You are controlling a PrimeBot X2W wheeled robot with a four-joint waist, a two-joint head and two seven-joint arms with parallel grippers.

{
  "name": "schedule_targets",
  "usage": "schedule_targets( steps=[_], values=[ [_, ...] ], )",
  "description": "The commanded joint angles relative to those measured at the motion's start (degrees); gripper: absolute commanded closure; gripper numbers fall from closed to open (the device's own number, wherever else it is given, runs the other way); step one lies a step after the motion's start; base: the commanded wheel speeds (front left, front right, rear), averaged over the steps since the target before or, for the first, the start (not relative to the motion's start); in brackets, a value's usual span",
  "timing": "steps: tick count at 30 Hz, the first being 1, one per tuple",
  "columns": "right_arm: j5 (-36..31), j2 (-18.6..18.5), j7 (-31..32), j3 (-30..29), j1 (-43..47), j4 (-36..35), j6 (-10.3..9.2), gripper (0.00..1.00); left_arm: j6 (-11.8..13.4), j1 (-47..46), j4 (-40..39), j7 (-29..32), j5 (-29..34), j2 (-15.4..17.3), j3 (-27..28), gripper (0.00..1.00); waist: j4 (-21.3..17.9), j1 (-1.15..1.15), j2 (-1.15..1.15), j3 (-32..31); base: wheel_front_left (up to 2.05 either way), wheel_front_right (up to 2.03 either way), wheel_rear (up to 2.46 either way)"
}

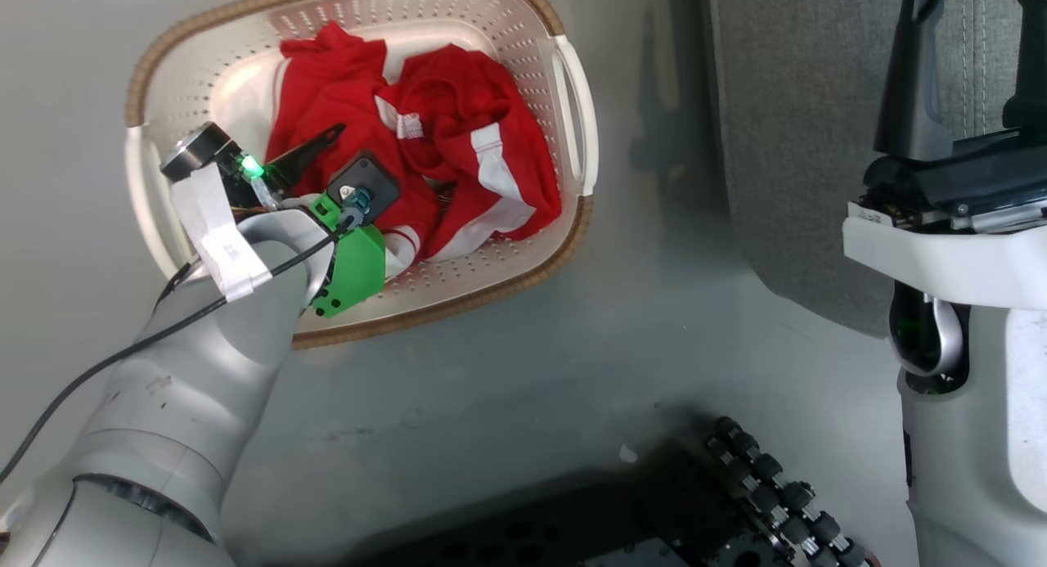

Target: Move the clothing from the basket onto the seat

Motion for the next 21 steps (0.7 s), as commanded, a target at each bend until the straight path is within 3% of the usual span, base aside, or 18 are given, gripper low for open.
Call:
schedule_targets(
  steps=[1, 19, 20, 21],
  values=[
    [-0.1, 0.0, -0.2, 0.5, -0.5, -0.2, -0.02, 0.00, -0.1, -1.3, 0.5, 0.3, -0.6, 0.9, -0.3, 0.00, -2.6, -0.01, 0.00, 2.9, 0.00, 0.00, 0.00],
    [0.4, 0.0, -0.2, 2.4, -2.3, -2.3, -0.03, 0.00, 1.5, -5.7, 2.7, 9.5, 1.0, 4.8, -5.0, 0.00, -5.4, -0.01, 0.00, 7.3, 0.00, 0.00, 0.00],
    [0.3, 0.0, -0.2, 2.3, -2.4, -2.5, -0.03, 0.00, 1.5, -5.8, 2.7, 9.9, 0.9, 4.8, -5.1, 0.46, -5.4, -0.01, 0.00, 7.4, 0.00, 0.00, 0.00],
    [0.3, 0.0, -0.2, 2.1, -2.5, -2.6, -0.03, 0.00, 1.6, -5.9, 2.7, 10.2, 0.9, 4.8, -5.2, 0.75, -5.4, -0.01, 0.00, 7.4, 0.00, 0.00, 0.00]
  ],
)
